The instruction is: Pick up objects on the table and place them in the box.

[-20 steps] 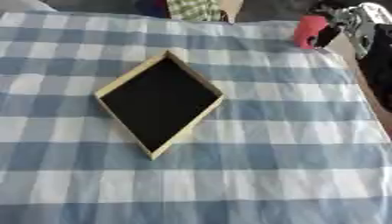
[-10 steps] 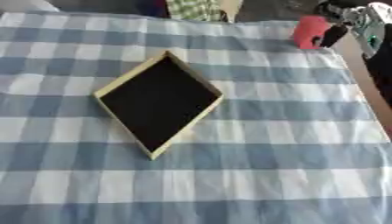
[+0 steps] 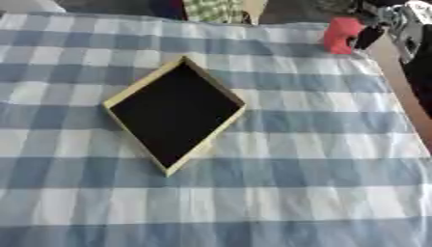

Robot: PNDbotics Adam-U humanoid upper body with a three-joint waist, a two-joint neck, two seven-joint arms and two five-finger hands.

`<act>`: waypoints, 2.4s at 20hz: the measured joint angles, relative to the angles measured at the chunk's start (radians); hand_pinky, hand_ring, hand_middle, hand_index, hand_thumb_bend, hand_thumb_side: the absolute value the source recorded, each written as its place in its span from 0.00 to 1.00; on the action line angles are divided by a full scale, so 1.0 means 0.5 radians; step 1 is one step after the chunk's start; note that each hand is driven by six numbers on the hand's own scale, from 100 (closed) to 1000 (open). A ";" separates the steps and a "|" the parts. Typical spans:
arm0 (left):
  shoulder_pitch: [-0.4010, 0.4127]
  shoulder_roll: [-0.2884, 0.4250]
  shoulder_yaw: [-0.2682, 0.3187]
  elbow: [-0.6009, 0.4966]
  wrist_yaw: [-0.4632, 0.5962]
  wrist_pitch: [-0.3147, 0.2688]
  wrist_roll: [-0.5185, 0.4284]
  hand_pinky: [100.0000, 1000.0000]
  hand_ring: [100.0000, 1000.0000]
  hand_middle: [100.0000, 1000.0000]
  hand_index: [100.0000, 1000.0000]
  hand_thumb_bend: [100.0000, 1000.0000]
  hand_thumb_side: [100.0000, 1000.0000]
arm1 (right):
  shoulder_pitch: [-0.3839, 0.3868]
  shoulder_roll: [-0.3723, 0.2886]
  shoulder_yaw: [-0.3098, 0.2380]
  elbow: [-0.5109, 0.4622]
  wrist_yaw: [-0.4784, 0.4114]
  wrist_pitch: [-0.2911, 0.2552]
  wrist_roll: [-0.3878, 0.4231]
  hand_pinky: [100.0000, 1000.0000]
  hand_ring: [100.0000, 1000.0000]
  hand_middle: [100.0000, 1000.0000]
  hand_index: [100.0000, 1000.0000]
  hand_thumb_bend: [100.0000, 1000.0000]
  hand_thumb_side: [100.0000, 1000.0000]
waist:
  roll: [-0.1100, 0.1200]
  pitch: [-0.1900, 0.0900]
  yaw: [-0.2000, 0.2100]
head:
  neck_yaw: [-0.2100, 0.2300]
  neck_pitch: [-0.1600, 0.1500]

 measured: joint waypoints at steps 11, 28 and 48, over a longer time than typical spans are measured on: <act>0.000 -0.001 -0.001 0.000 0.000 0.007 -0.008 0.69 0.53 0.50 0.62 0.00 0.75 | -0.013 0.001 -0.015 0.074 0.031 -0.031 0.008 0.96 0.96 0.99 0.97 0.15 0.00 | -0.008 0.024 0.019 | -0.012 -0.011; -0.004 -0.017 -0.001 0.000 -0.002 0.012 -0.013 0.69 0.53 0.51 0.62 0.00 0.75 | -0.069 0.004 -0.046 0.132 0.057 0.019 -0.082 0.80 0.68 0.64 0.77 0.14 0.00 | -0.021 0.060 0.032 | -0.022 -0.026; -0.003 -0.033 -0.001 0.000 -0.002 0.024 -0.021 0.69 0.54 0.51 0.62 0.00 0.74 | -0.061 0.037 -0.024 0.044 0.085 -0.021 -0.358 0.39 0.36 0.32 0.50 0.10 0.00 | -0.026 0.030 0.004 | -0.024 -0.023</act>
